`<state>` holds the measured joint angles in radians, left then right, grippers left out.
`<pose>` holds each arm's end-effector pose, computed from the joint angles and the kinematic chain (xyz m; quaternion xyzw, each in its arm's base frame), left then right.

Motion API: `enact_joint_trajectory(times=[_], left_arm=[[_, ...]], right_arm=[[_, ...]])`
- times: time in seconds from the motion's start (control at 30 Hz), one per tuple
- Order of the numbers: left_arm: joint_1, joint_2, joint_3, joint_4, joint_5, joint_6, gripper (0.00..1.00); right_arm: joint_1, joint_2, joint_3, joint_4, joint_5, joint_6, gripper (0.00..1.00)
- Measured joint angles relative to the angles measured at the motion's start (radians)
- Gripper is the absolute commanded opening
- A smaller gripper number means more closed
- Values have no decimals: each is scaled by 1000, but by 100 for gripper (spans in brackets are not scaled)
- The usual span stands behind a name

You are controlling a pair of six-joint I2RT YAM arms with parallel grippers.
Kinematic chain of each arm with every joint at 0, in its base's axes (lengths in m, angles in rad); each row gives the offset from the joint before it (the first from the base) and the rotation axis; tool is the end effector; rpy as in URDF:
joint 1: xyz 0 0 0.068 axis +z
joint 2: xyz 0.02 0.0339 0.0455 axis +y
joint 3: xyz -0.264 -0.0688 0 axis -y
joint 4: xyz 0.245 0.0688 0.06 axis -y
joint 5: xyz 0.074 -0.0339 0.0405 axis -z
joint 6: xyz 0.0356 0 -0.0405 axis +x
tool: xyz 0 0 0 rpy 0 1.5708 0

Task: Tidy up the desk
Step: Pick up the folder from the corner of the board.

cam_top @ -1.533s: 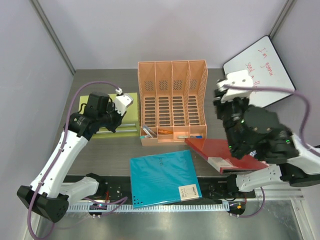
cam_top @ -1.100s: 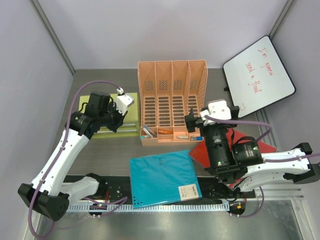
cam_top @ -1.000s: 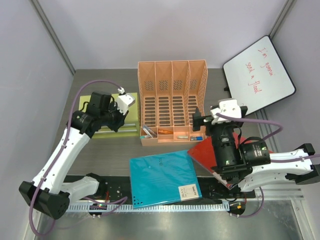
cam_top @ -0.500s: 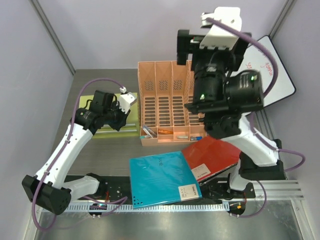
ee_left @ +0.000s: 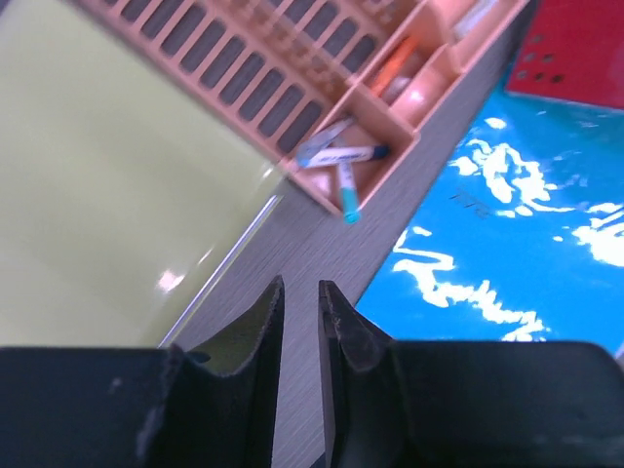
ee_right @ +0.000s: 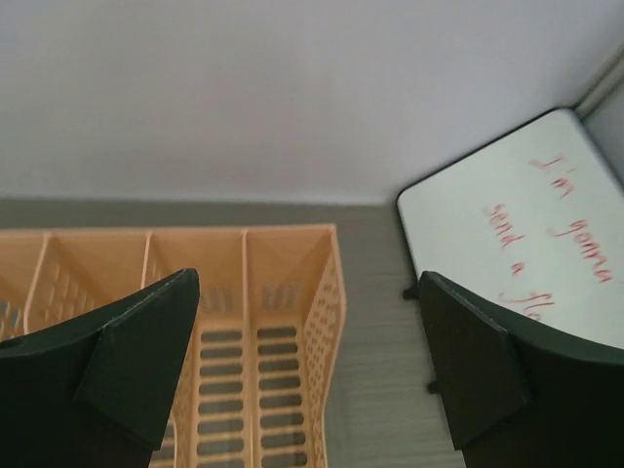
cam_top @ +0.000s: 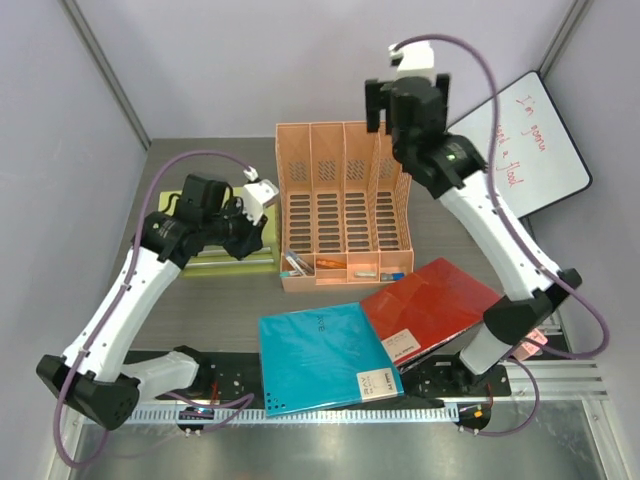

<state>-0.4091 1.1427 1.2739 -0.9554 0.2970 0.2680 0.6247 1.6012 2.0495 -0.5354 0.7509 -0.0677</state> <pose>0.1966 -0.0966 0.3659 0.3567 0.8507 -0.1628 0.3501 0.2758 0.1689 0.5289 0.0003 0.7292 -0.0871 0.6787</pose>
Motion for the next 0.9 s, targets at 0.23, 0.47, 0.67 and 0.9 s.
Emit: enact_joint_trajectory(times=[0.23, 0.47, 0.67, 0.9], left_arm=[[-346, 14, 142, -33, 7, -18, 73], [-627, 183, 279, -51, -74, -76, 73], [-838, 270, 358, -56, -224, -107, 75], [-1015, 298, 417, -73, -353, -78, 84]], right_arm=[[-26, 130, -106, -74, -208, 158, 100], [-27, 134, -33, -74, -276, 207, 100], [-34, 133, -27, -79, -293, 220, 100], [-45, 133, -27, -81, -301, 229, 100]])
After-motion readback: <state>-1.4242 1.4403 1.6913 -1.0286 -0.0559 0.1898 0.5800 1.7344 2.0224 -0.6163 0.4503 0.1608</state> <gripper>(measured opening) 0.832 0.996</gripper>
